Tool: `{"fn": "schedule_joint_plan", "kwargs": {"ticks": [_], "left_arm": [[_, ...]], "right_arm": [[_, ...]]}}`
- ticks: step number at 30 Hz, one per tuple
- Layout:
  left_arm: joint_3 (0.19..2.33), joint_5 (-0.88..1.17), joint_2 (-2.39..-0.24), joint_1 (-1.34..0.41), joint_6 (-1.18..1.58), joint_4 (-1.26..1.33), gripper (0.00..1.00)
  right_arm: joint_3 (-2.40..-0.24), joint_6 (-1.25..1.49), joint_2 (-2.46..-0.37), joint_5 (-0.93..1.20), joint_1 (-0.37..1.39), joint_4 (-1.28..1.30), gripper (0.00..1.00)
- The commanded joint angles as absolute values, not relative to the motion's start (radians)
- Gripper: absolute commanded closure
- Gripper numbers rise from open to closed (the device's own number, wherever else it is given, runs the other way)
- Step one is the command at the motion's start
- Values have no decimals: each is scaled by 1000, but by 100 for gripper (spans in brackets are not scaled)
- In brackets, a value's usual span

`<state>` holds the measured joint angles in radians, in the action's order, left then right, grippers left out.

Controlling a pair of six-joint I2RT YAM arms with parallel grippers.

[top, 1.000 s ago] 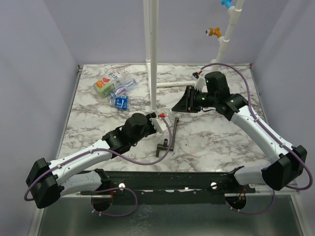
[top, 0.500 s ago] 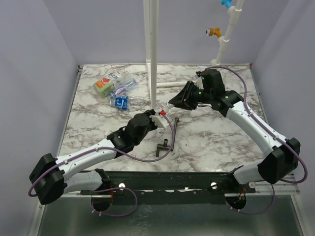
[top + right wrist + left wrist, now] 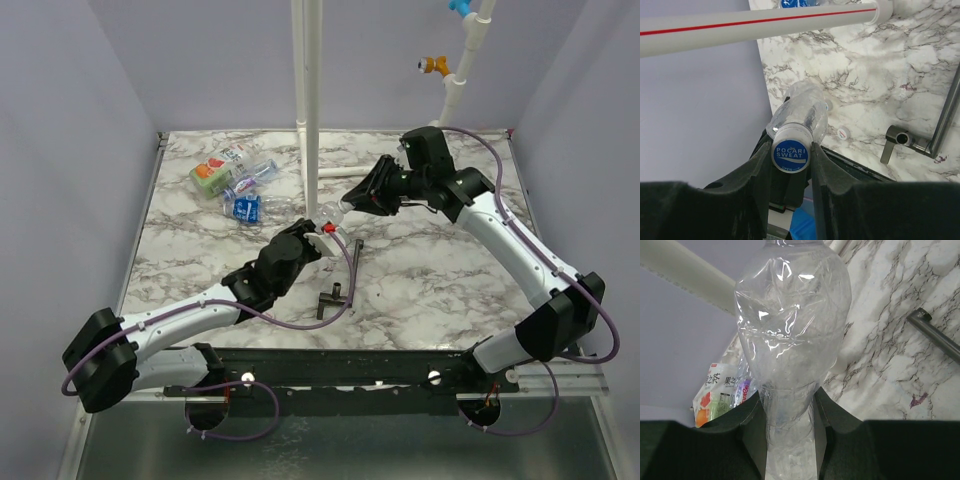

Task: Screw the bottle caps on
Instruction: Screw the bottle cap onto the plastic bottle.

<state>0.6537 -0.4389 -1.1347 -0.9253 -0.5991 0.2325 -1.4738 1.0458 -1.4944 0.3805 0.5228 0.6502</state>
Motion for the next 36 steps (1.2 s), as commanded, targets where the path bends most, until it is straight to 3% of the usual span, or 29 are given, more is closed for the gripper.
{"fn": "schedule_joint_plan", "kwargs": {"ticks": [1,14,22,30,36], "left_arm": [[682,-370,-1141,-955,-524,408,100],[678,-357,-1187,-954,-377,349,100],[695,-211,-1177,-917,-255,271,100],[723,324,-1106,-753,-95,159,100],[756,574,-1050,-668,-29,79,100]], "right_arm": [[-1532,1023,-1510,294,552,792,70],[-1657,938,-1464,152,557,878,24],[-1580,742,-1328,68,558,737,1],[-1386,419,-1204,303,558,407,0],[-1313,357,-1193,504,558,282,2]]}}
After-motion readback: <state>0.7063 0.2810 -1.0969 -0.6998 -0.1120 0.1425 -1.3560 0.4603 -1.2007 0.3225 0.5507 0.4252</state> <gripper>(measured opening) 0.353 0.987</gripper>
